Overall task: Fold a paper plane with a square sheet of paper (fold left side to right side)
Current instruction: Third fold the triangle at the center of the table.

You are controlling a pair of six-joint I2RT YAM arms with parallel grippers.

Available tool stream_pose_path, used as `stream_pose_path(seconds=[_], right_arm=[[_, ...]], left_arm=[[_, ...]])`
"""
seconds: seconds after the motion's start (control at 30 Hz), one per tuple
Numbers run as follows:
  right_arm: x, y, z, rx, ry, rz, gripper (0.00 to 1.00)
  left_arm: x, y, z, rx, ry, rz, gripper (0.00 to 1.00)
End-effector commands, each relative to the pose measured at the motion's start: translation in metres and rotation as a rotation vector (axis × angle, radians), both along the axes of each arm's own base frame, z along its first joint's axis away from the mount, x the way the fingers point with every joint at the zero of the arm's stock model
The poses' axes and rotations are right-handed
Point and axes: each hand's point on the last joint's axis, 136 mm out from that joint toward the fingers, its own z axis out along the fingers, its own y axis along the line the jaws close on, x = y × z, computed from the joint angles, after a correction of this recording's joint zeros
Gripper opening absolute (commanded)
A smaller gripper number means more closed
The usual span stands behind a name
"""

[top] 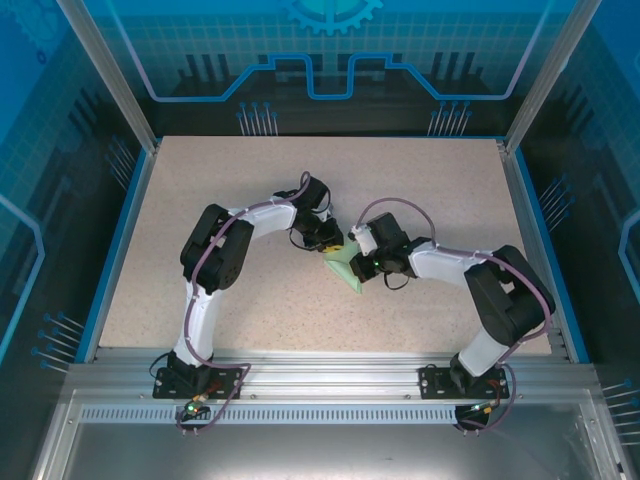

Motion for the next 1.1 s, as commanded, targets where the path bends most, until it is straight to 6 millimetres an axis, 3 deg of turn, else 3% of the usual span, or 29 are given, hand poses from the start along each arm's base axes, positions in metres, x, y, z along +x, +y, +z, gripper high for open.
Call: stream_pose_path(seconds=[0.0, 0.2, 0.5, 0.63, 0.87, 1.07], right_arm=[[0.006, 0.001, 0.001, 0.024, 0.043, -0.028, 0.0], [0.005, 0.002, -0.004, 0.028, 0.066, -0.024, 0.0], [0.0, 0.001, -0.007, 0.031, 0.078, -0.015, 0.0], [-0.001, 0.001, -0.008, 0.03, 0.078, -0.014, 0.0], [-0.001, 0.001, -0.008, 0.035, 0.08, -0.014, 0.0], [-0.002, 0.001, -0.008, 0.034, 0.081, -0.012, 0.0]], left_arm=[[-0.014, 0.01, -0.033, 0.088, 0.06, -0.017, 0.18], [-0.011, 0.006, -0.026, 0.069, 0.051, -0.021, 0.19], [0.002, -0.007, 0.029, -0.004, -0.04, -0.058, 0.25], [0.006, -0.013, 0.041, -0.028, -0.052, -0.059, 0.25], [0.009, -0.025, 0.034, -0.041, -0.041, -0.075, 0.25], [0.015, -0.033, 0.012, -0.013, -0.01, -0.084, 0.24]])
